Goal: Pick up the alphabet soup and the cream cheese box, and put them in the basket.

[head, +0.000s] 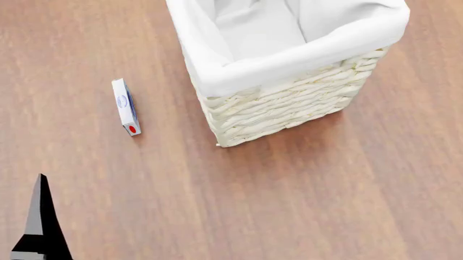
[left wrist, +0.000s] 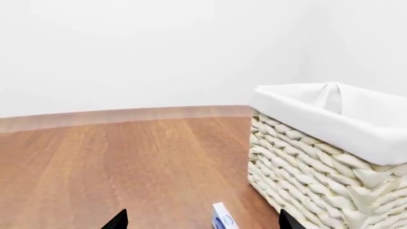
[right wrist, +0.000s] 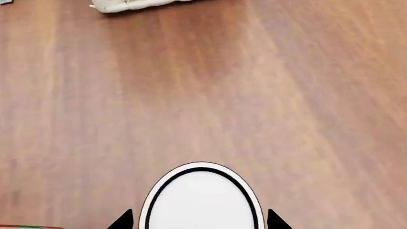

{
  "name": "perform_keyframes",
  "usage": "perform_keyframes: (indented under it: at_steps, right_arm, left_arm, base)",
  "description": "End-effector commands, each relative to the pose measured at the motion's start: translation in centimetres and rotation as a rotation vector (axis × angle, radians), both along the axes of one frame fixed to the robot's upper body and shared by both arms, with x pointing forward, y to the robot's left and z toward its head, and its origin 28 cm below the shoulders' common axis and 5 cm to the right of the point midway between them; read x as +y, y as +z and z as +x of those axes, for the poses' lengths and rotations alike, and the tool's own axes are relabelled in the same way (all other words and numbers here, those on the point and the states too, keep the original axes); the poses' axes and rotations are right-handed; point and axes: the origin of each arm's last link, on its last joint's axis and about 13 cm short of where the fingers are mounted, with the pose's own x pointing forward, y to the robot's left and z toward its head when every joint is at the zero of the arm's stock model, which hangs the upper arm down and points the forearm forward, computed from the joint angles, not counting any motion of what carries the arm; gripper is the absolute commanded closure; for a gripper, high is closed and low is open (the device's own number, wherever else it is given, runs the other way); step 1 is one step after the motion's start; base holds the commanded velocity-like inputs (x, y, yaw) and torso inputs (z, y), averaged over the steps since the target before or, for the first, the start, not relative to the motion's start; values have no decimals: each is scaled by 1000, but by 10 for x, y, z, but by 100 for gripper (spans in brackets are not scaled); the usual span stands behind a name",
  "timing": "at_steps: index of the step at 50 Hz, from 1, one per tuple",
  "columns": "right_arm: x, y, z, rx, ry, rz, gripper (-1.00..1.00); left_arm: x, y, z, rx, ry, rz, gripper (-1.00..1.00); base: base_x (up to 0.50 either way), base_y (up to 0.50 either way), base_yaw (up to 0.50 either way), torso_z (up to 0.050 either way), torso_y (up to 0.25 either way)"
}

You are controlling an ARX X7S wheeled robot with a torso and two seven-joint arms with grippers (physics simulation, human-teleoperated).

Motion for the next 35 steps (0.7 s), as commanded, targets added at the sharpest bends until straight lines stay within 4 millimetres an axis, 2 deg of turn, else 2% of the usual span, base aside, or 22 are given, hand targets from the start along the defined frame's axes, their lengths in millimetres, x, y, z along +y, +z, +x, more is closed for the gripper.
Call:
perform_keyframes:
  at_steps: [1,15,16,35]
  right_arm:
    - [-1,-10,5,16,0,0,-100]
    - [-1,-17,13,14,-1,-12,-100]
    - [-1,-18,13,13,-1,-9,100]
    - [0,-16,11,-1,16,-9,100]
  left_arm:
    - [0,0,0,1,6,4,-100]
    - [1,-1,-1,5,17,7,-100]
    - [2,-1,-1,6,19,5,-100]
    - [3,0,-3,5,27,8,-100]
  base:
    - [0,0,0,0,0]
    - [0,0,0,0,0]
    - [0,0,0,0,0]
    - [3,-1,1,-1,-1]
